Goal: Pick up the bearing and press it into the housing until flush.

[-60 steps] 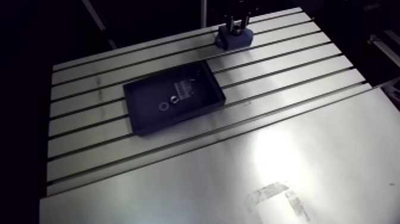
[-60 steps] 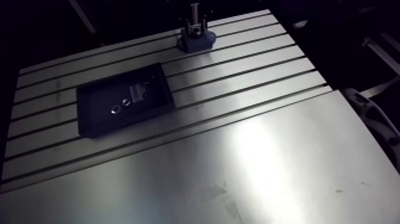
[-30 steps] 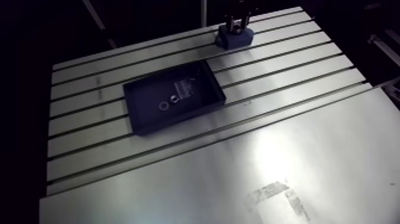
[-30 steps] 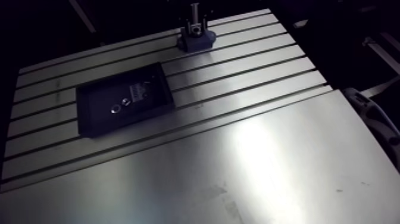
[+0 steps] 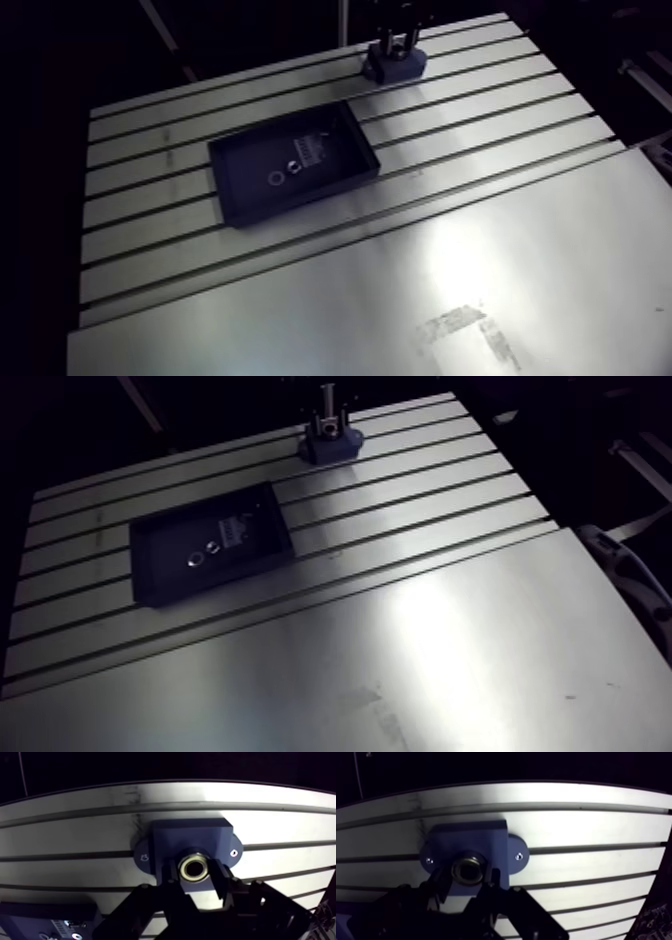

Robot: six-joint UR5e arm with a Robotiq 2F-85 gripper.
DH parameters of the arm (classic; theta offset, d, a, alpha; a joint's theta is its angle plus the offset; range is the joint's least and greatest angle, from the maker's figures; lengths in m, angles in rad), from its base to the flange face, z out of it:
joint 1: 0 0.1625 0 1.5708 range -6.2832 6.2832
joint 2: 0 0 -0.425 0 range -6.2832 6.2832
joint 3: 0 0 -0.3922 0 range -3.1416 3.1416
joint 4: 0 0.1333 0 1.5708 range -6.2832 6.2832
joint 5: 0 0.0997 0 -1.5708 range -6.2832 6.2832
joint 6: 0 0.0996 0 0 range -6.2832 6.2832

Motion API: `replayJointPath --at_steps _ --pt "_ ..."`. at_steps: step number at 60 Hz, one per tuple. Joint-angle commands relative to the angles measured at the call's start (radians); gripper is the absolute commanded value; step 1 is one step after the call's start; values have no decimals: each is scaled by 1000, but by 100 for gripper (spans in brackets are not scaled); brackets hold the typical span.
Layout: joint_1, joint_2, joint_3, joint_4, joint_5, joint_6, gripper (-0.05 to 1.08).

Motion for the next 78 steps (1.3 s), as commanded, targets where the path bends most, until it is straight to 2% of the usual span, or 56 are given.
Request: replayJointPath --at_steps 1,15,27,78 --pt "1 0 0 0 0 0 57" --pt "-7 2 -7 0 0 -2 57" --pt "-7 2 -4 0 -9 -2 57" --pt "-2 2 -4 0 -8 -2 57"
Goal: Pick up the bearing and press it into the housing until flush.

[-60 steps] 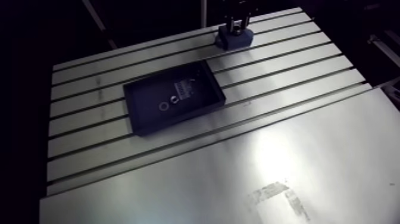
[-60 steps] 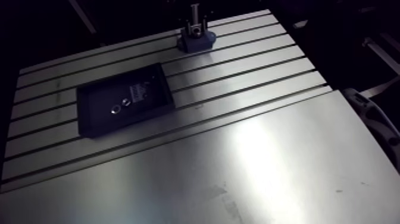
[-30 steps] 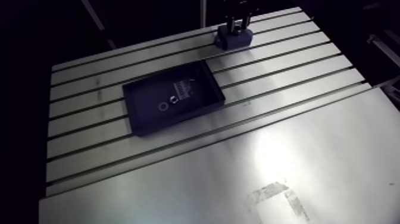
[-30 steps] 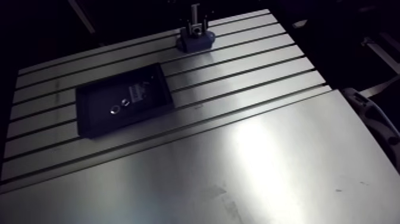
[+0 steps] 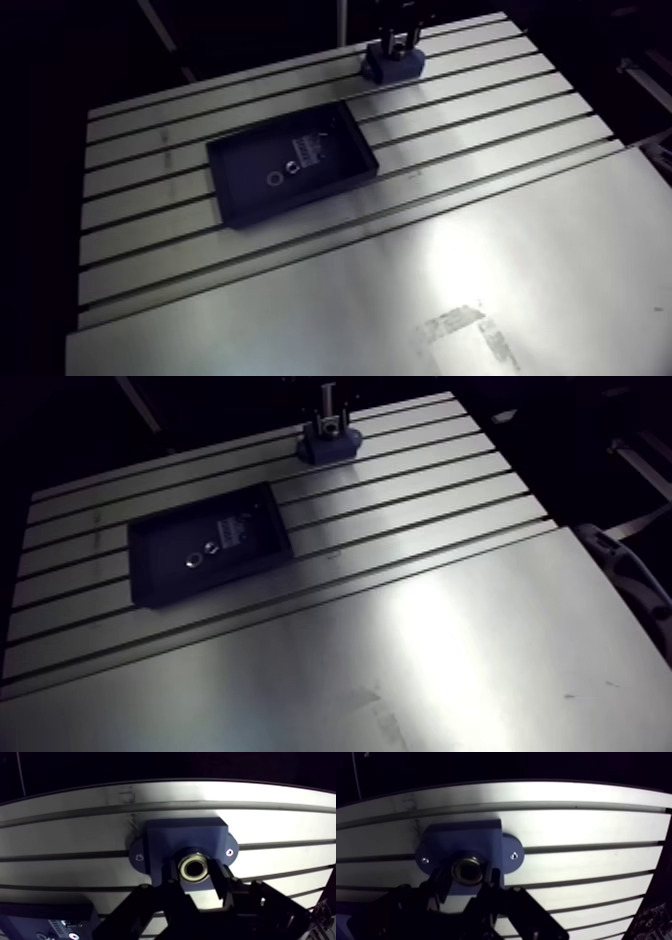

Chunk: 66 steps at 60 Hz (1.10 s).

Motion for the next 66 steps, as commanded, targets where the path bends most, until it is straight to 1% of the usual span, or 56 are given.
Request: replayJointPath --at_steps 1,66 --pt "2 1 -2 0 0 1 57" --pt "5 8 -2 0 -1 1 57"
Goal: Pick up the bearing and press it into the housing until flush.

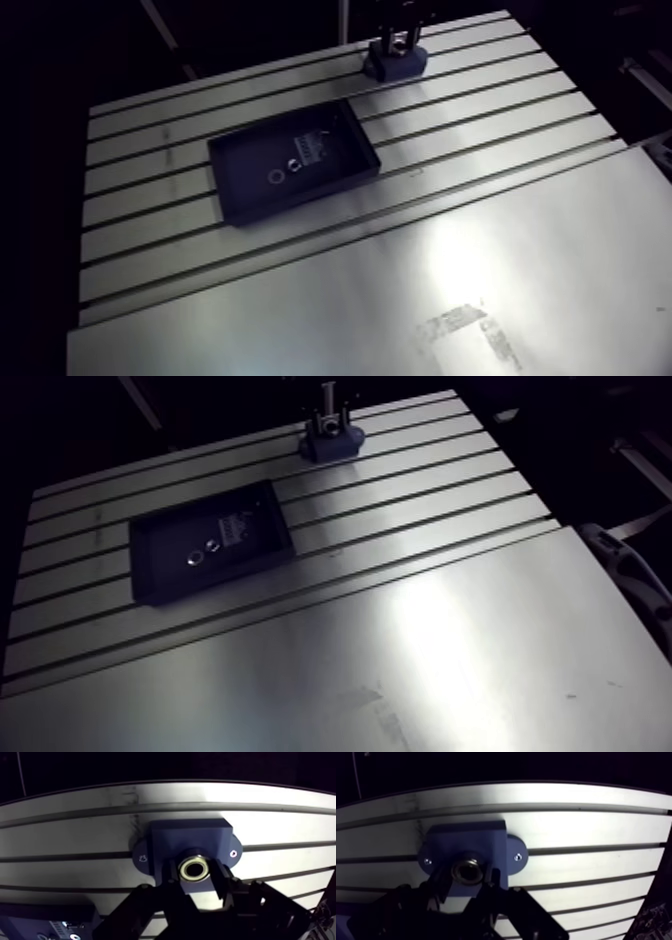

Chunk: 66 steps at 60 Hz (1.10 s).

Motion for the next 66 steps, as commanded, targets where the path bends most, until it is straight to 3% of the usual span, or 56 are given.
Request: replayJointPath --at_steps 1,37,39,40,41,42,43,44,66 --pt "0 2 0 0 -1 0 57" --pt "1 -1 3 0 -1 0 55" --pt "1 -1 3 0 -2 0 52" --pt "1 -2 3 0 -1 0 41" --pt "1 -2 3 0 -1 0 41" --pt "1 -4 3 0 -1 0 15" --pt "1 -4 3 0 -1 0 15" --pt "1 -6 3 0 -1 0 3" --pt "1 -25 -9 9 1 2 0"
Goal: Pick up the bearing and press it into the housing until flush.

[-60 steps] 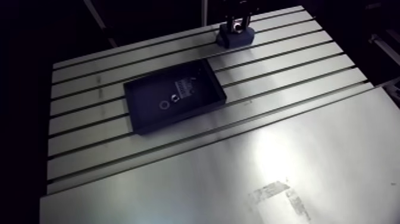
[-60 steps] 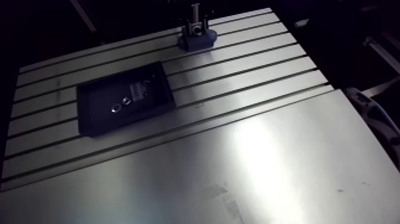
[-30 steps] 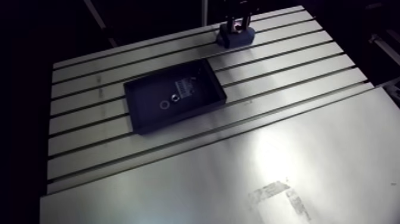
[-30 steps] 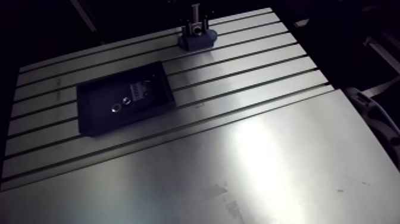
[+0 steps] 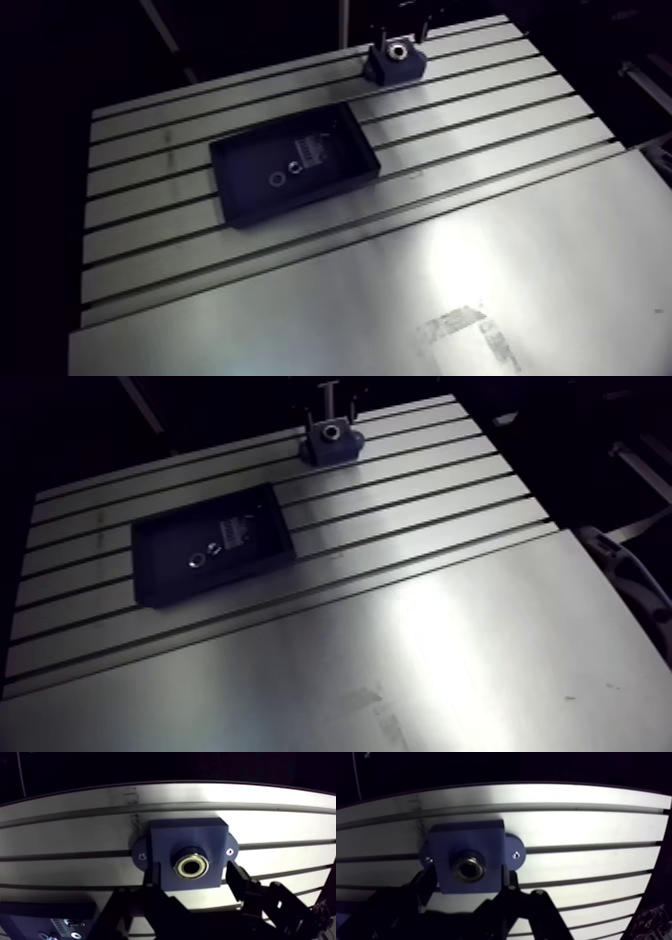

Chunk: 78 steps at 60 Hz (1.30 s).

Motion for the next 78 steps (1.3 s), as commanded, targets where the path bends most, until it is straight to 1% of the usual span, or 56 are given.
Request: replayJointPath --at_steps 1,6,7,8,9,10,11,12,13,14,15,16,17,20,21,23,33,49,78 --pt "1 -17 -10 7 1 0 0" --pt "1 -19 -17 11 4 0 1" --pt "1 -20 -23 17 4 3 5" --pt "1 -20 -23 17 4 3 5" --pt "1 -18 -28 27 4 5 14" --pt "1 -18 -33 41 3 6 33" --pt "1 -18 -33 41 3 6 33" --pt "1 -17 -40 55 6 9 63" --pt "1 -17 -40 55 6 9 63" --pt "-1 -16 -45 67 12 13 78" --pt "-2 -16 -47 71 15 15 87" --pt "-2 -16 -47 71 15 15 87" --pt "0 -15 -47 72 12 17 92" --pt "-1 -15 -49 77 12 19 94" --pt "-1 -14 -49 80 13 19 98" --pt "-1 -12 -49 85 12 19 99" --pt "-5 -4 -50 90 14 16 102" --pt "-7 5 -65 89 18 5 103" --pt "-6 20 -65 90 18 5 103"
